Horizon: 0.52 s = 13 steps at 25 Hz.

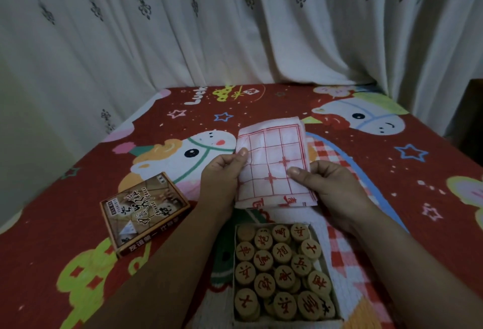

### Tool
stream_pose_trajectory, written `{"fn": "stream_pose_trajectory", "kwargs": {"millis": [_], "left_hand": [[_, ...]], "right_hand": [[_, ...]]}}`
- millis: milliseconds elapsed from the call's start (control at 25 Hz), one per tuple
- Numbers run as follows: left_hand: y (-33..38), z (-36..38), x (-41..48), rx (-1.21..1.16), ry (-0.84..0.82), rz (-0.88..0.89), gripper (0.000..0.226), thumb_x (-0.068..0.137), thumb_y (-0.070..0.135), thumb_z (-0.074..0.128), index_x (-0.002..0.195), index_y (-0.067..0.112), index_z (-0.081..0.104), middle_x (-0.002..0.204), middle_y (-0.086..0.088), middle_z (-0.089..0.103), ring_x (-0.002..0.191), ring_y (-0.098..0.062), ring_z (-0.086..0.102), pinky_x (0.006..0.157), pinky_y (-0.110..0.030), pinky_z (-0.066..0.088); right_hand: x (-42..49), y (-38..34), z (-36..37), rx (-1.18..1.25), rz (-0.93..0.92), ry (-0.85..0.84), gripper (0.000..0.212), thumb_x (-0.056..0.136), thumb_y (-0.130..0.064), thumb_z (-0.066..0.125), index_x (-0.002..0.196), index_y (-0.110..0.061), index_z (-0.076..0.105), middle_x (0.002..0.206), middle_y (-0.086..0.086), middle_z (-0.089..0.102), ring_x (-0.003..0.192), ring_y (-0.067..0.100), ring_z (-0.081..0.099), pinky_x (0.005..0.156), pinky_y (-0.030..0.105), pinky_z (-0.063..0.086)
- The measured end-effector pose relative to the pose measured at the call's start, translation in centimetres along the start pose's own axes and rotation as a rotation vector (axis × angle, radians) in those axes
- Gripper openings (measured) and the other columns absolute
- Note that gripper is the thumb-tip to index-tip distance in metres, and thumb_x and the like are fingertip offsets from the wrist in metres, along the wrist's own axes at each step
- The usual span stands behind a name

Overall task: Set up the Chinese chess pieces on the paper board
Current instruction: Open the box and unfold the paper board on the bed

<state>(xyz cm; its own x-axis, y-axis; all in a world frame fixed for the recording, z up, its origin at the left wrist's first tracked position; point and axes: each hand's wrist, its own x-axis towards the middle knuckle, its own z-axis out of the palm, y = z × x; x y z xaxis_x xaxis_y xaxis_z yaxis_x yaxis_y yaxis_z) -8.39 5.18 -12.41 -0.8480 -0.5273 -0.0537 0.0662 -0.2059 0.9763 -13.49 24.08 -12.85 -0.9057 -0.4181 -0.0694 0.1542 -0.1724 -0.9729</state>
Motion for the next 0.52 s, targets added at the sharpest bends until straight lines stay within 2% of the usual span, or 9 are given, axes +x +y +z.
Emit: {"fn": "stream_pose_trajectory", "kwargs": {"millis": [80, 160, 280, 360, 440, 520], "left_hand": [[0.2, 0.1, -0.1, 0.008, -0.04, -0.01, 0.031, 0.09, 0.034, 0.065, 0.093, 0.003, 0.063, 0.084, -0.008, 0.073, 0.073, -0.017, 0.07, 0.058, -0.026, 0.057], [0.4, 0.0, -0.1, -0.032, -0.143, -0.026, 0.043, 0.084, 0.04, 0.066, 0.112, 0.008, 0.061, 0.099, -0.008, 0.075, 0.087, -0.022, 0.072, 0.067, -0.031, 0.059], [0.1, -0.3, -0.2, 0.005, -0.364, 0.041, 0.056, 0.077, 0.041, 0.068, 0.127, 0.023, 0.05, 0.11, -0.008, 0.072, 0.1, -0.023, 0.07, 0.082, -0.035, 0.058], [0.0, -0.1, -0.9, 0.178, -0.469, 0.093, 0.049, 0.076, 0.037, 0.072, 0.12, 0.029, 0.053, 0.11, 0.0, 0.072, 0.102, -0.013, 0.069, 0.086, -0.029, 0.056], [0.1, 0.3, -1.5, 0.31, -0.443, 0.16, 0.028, 0.08, 0.027, 0.073, 0.107, 0.025, 0.064, 0.097, 0.004, 0.074, 0.09, -0.005, 0.07, 0.079, -0.02, 0.054], [0.2, 0.4, -1.7, 0.4, -0.411, 0.231, 0.011, 0.09, 0.025, 0.065, 0.096, 0.018, 0.069, 0.087, 0.008, 0.075, 0.08, -0.002, 0.069, 0.072, -0.015, 0.051]], "right_hand": [[0.1, 0.2, 0.0, 0.008, 0.0, 0.033, 0.023, 0.083, -0.015, 0.074, 0.09, 0.005, 0.065, 0.094, 0.028, 0.073, 0.084, 0.038, 0.07, 0.082, 0.05, 0.058], [0.4, 0.4, -0.3, 0.056, 0.004, 0.082, 0.027, 0.089, -0.02, 0.069, 0.098, 0.006, 0.068, 0.098, 0.026, 0.074, 0.087, 0.038, 0.069, 0.085, 0.05, 0.055], [0.7, 0.5, -0.5, 0.14, -0.011, 0.163, 0.031, 0.094, -0.025, 0.065, 0.109, 0.001, 0.071, 0.104, 0.02, 0.075, 0.091, 0.038, 0.067, 0.075, 0.043, 0.051], [0.8, 0.6, -0.6, 0.148, -0.027, 0.212, 0.032, 0.094, -0.026, 0.066, 0.109, 0.002, 0.071, 0.103, 0.02, 0.075, 0.085, 0.035, 0.063, 0.065, 0.038, 0.047], [0.7, 0.8, -0.4, 0.098, -0.052, 0.214, 0.04, 0.094, -0.028, 0.066, 0.108, 0.009, 0.068, 0.097, 0.024, 0.073, 0.074, 0.031, 0.059, 0.058, 0.034, 0.048], [0.6, 0.9, -0.1, 0.023, -0.078, 0.191, 0.04, 0.094, -0.029, 0.065, 0.099, 0.01, 0.069, 0.088, 0.026, 0.072, 0.063, 0.028, 0.058, 0.054, 0.031, 0.05]]}}
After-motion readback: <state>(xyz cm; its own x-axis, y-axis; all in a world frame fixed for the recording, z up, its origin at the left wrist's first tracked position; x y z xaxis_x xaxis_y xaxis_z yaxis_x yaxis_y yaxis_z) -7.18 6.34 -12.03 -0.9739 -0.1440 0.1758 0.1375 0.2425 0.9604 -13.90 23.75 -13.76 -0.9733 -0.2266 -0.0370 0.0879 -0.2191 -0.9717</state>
